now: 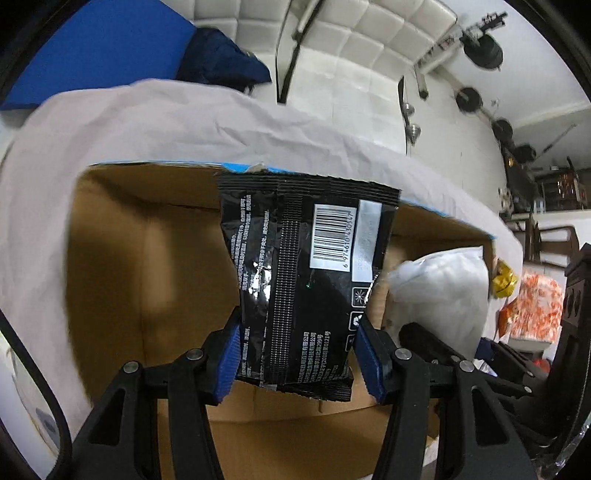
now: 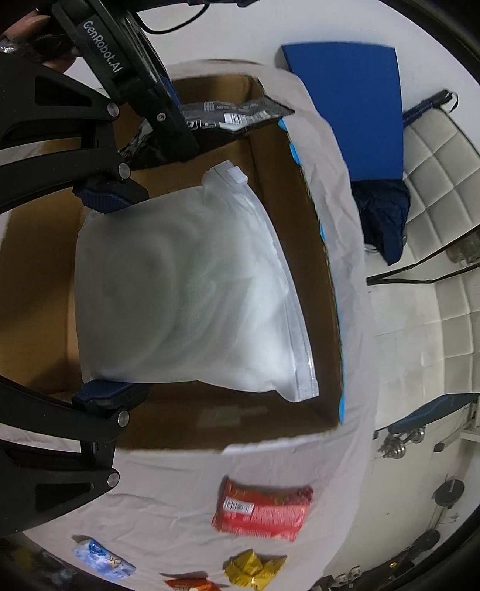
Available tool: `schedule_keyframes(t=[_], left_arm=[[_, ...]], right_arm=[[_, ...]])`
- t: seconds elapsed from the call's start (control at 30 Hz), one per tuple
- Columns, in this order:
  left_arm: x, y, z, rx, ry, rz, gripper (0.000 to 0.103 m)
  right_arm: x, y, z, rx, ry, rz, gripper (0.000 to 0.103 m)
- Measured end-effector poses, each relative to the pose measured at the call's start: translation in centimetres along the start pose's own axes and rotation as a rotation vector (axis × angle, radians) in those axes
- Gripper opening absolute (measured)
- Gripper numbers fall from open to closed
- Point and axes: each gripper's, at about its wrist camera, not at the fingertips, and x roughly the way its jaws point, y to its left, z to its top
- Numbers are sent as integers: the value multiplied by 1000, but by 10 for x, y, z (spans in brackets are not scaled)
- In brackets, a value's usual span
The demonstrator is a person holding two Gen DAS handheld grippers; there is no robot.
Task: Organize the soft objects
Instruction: 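Carry the black pack and white bag over the box with both tools, then open both tools to drop the black pack and white bag into the box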
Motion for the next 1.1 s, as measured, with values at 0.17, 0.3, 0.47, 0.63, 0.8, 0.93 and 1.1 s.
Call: schedule_keyframes(t=[0.17, 0.3, 0.47, 0.63, 0.8, 0.93, 1.1], left_arm=[[29, 2, 14, 31, 92, -19, 52], [45, -1, 21, 65, 131, 1, 51], [57, -5, 24, 70, 177, -41, 51], [56, -15, 24, 90, 180, -16, 53], [43, -20, 22, 86, 169, 13, 53], [26, -26, 19, 100, 136, 46, 59], [3, -38, 15, 105, 74, 72, 62]], right_arm=[[28, -5, 15, 20, 25, -34, 74], [42, -6, 19, 10, 42, -53, 74], [58, -5, 20, -21, 62, -67, 75], [72, -6, 21, -40, 65, -89, 75], [75, -4, 22, -51, 61, -93, 78], [67, -1, 22, -71, 33, -97, 81], [47, 6, 17, -95, -9, -94, 97]])
